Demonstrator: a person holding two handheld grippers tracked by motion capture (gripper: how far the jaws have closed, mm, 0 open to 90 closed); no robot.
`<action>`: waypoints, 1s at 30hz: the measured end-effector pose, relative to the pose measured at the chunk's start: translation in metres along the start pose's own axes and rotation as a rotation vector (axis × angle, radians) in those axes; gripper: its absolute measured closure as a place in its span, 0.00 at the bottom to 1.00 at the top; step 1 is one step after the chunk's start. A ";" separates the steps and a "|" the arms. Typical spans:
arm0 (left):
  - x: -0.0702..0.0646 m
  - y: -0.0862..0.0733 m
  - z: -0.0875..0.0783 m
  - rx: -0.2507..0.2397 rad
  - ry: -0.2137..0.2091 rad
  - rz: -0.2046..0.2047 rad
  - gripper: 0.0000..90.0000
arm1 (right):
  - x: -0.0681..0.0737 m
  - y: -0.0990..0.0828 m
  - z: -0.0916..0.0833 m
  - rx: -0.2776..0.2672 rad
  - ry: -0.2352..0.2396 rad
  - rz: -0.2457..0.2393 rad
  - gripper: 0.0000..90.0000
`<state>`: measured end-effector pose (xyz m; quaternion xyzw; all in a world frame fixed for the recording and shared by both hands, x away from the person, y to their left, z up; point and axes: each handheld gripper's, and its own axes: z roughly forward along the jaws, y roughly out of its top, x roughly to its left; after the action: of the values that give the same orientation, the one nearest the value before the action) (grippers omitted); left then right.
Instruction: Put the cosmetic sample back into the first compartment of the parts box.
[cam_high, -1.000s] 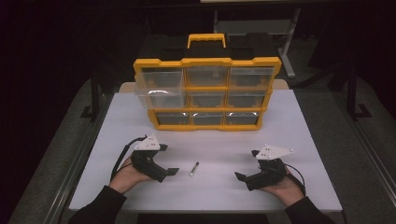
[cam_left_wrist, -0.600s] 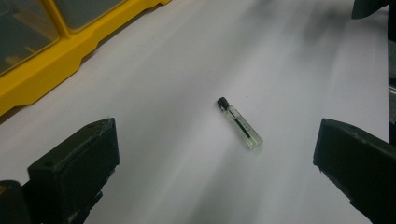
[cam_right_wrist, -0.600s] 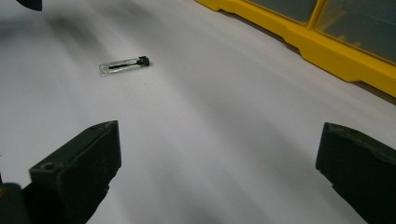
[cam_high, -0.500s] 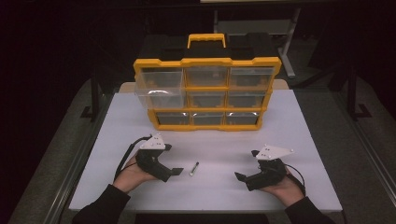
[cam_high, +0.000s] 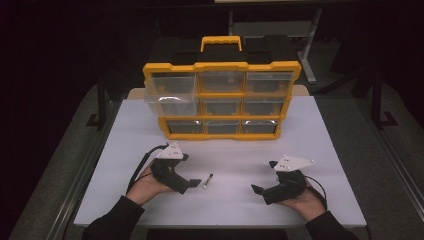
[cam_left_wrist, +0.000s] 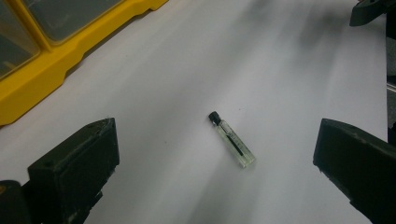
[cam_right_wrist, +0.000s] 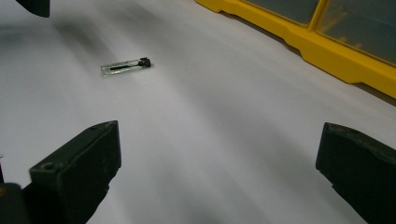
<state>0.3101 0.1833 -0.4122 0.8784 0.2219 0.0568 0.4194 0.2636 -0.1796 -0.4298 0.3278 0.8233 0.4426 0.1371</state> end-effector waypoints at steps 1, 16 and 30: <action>0.000 0.000 0.001 0.001 0.000 0.000 0.00 | 0.000 0.000 0.000 0.001 0.000 0.000 0.00; -0.003 0.007 0.011 0.020 -0.007 -0.009 0.00 | 0.000 0.000 -0.001 0.002 -0.001 0.004 0.00; -0.007 0.017 0.024 0.038 -0.015 -0.007 0.00 | 0.000 0.000 -0.001 -0.004 0.001 0.006 0.00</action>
<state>0.3166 0.1536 -0.4144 0.8857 0.2229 0.0443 0.4047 0.2630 -0.1803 -0.4288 0.3299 0.8215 0.4448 0.1357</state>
